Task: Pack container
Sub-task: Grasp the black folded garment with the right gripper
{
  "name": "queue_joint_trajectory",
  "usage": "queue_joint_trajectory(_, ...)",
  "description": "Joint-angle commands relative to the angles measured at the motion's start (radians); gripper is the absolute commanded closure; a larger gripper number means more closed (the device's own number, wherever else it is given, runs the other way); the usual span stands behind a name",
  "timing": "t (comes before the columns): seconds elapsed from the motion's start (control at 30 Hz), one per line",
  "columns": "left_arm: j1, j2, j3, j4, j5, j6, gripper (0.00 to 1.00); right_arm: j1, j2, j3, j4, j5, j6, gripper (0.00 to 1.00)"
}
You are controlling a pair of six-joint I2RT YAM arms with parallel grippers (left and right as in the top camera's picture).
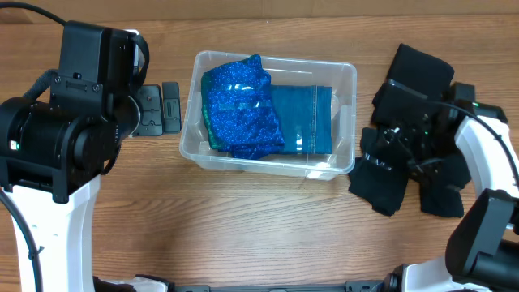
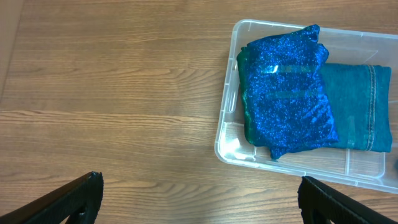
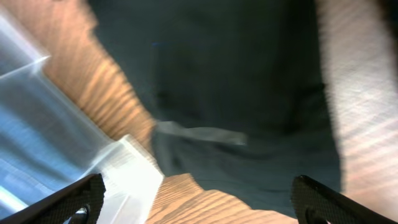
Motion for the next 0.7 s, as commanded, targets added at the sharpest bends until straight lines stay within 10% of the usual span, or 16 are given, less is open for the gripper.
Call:
queue_joint_trajectory(0.0, 0.005, -0.003, 0.002, 0.002, -0.017, 0.018, 0.0, -0.054, -0.027, -0.073, 0.012, 0.053, 0.02, 0.0)
queue_joint_trajectory(0.27, 0.005, -0.003, 0.002, 0.002, -0.017, 0.018, 0.0, -0.065, -0.027, -0.354, 0.339, -0.027, 0.051, 0.0)
queue_joint_trajectory(0.37, 0.005, -0.003, 0.002, 0.002, -0.017, 0.018, 0.0, -0.059, -0.027, -0.391, 0.425, -0.103, 0.034, 0.24)
queue_joint_trajectory(0.5, 0.005, -0.003, 0.002, 0.002, -0.017, 0.018, 0.0, -0.059, -0.03, -0.386, 0.454, -0.171, -0.007, 0.81)
queue_joint_trajectory(0.67, 0.005, -0.003, 0.002, 0.002, -0.017, 0.018, 0.0, -0.058, -0.168, -0.305, 0.341, -0.238, -0.007, 0.96)
